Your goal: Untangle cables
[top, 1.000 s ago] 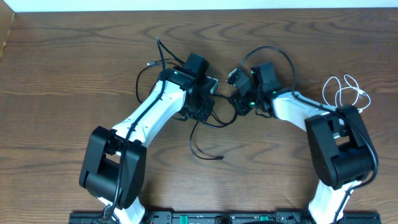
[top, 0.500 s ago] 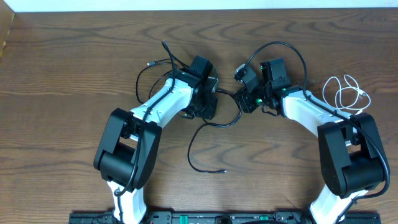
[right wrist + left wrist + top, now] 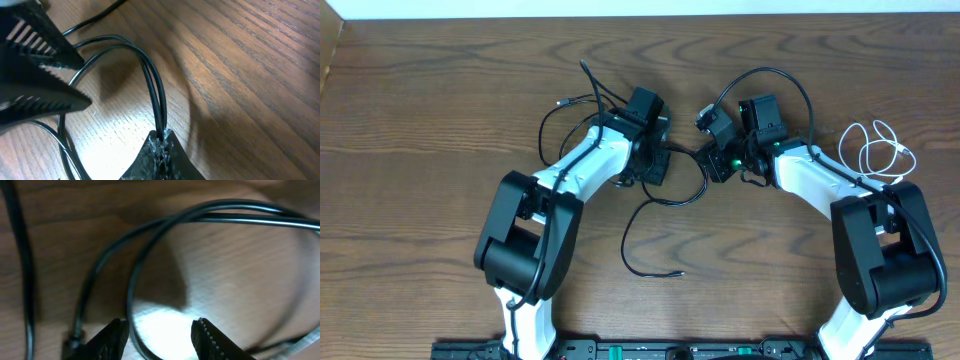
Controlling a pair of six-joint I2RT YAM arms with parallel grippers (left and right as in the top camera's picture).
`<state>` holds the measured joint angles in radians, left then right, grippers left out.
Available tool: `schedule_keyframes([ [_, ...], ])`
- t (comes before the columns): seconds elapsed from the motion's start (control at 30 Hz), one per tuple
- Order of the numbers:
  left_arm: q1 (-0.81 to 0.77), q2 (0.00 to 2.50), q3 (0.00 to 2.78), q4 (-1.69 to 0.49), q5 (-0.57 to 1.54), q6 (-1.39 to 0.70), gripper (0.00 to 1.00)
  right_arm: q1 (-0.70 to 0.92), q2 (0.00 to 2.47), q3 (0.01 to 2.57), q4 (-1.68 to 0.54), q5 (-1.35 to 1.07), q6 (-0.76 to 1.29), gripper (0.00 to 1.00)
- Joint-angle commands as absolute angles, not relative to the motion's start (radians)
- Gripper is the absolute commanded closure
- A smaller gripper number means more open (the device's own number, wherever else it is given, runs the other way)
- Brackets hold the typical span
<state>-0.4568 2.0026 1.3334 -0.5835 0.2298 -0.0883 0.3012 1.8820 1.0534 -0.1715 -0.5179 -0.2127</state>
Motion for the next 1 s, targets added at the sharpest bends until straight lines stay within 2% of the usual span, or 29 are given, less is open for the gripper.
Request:
schedule_keyframes([
  [0.0, -0.453, 2.025, 1.339, -0.566, 0.137, -0.13, 0.54, 0.295, 1.863, 1.052, -0.172, -0.537, -0.226, 0.99],
  [0.23, -0.453, 2.03, 1.339, -0.543, 0.138, -0.149, 0.54, 0.295, 1.863, 1.052, -0.172, -0.537, -0.226, 0.99],
  [0.37, -0.456, 2.047, 1.338, -0.543, 0.138, -0.153, 0.6, 0.295, 1.863, 1.052, -0.169, -0.538, -0.226, 0.99],
  [0.4, -0.457, 2.051, 1.338, -0.543, 0.138, -0.152, 0.65, 0.295, 1.863, 1.052, -0.169, -0.538, -0.226, 0.99],
  [0.43, -0.457, 2.054, 1.338, -0.543, 0.138, -0.152, 0.76, 0.295, 1.863, 1.052, -0.169, -0.544, -0.226, 0.99],
  [0.47, -0.456, 2.054, 1.338, -0.543, 0.136, -0.149, 0.92, 0.295, 1.863, 1.052, -0.169, -0.556, -0.226, 0.99],
  [0.7, -0.416, 2.003, 1.346, -0.517, 0.138, -0.14, 0.93, 0.294, 1.863, 1.052, -0.152, -0.727, -0.226, 0.99],
  [0.87, -0.397, 1.965, 1.346, -0.506, 0.138, -0.14, 0.93, 0.267, 1.863, 1.052, -0.12, -0.957, -0.234, 0.99],
  [0.97, -0.382, 1.965, 1.346, -0.506, 0.137, -0.14, 0.92, 0.208, 1.863, 1.052, -0.096, -1.194, -0.245, 0.99],
])
